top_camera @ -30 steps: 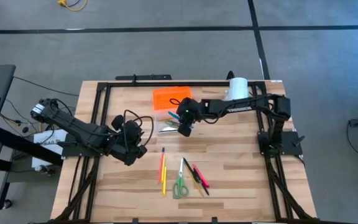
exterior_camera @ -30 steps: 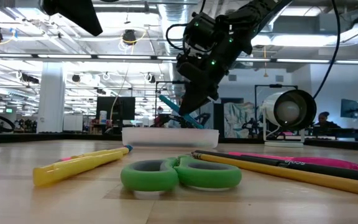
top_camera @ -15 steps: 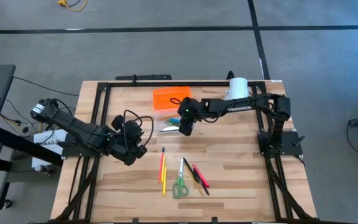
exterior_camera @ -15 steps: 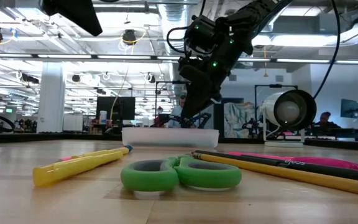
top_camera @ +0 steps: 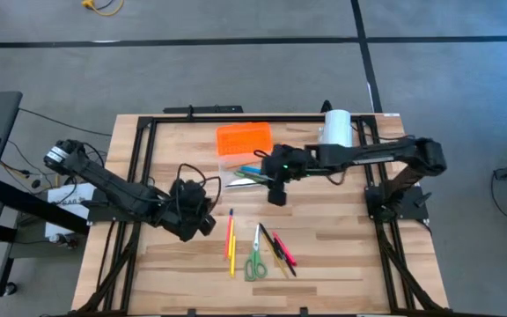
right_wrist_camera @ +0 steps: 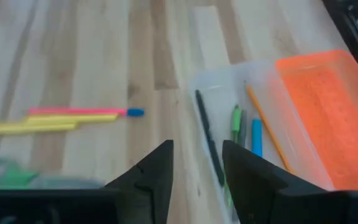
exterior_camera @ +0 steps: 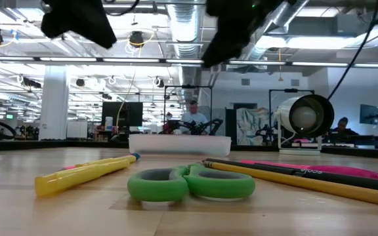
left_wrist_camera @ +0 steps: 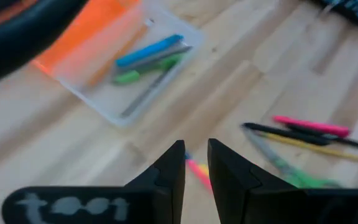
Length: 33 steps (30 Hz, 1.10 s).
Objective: Pick & place school supplies into a supply box
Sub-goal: Put the pink pencil into the supply box
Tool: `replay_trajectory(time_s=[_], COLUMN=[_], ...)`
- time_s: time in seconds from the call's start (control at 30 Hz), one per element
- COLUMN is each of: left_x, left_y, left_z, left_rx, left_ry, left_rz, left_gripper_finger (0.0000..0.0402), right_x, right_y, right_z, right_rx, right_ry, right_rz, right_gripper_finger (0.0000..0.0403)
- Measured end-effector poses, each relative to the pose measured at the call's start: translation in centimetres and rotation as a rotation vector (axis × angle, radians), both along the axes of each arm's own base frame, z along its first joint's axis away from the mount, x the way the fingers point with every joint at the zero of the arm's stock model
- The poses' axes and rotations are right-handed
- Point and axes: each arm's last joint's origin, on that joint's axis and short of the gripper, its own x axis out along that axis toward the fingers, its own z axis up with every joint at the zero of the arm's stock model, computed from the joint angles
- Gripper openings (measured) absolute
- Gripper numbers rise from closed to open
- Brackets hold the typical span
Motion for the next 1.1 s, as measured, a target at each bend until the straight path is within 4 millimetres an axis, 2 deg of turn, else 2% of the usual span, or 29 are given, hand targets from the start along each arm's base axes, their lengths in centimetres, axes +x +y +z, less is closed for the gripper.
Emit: replay_trajectory(time_s=[0.13, 0.27, 0.43, 0.63, 0.73, 0.9, 1.1], left_x=[0.2, 0.3, 0.4, 0.8, 2.0, 4.8, 6.0], left_y=[-0.4, -0.5, -0.2, 0.6, 0.8, 0.3, 0.5], left_z=[-2.2, -3.6, -4.5, -5.4, -6.3, -8.6, -11.1], left_rx=[-0.092, -0.200, -0.339, -0.415, -0.428, -0.423, -0.492], left_ry=[-0.062, -0.140, -0.171, -0.191, -0.187, -0.190, -0.103], left_rz=[0.045, 0.096, 0.170, 0.297, 0.299, 0.204, 0.199], left_gripper_finger=[0.0057, 0.0057, 0.0057, 0.0057, 0.0057, 0.0057, 0.0057], right_x=[-2.6, -5.2, -8.5, -11.6, -12.7, -13.7, -14.5], right_y=[1.2, 1.9, 2.7, 3.7, 4.1, 4.7, 5.3], right_z=[2.0, 3.4, 4.1, 3.8, 3.2, 2.7, 3.0], right_rx=[-0.016, -0.008, 0.039, 0.089, 0.091, 0.110, 0.137], right_ry=[-0.040, -0.088, -0.098, -0.120, -0.114, -0.122, -0.137], right_rz=[0.019, 0.003, -0.006, 0.006, -0.010, -0.005, 0.010], right_gripper_finger=[0.0119, 0.0117, 0.0118, 0.0118, 0.0118, 0.0118, 0.0118])
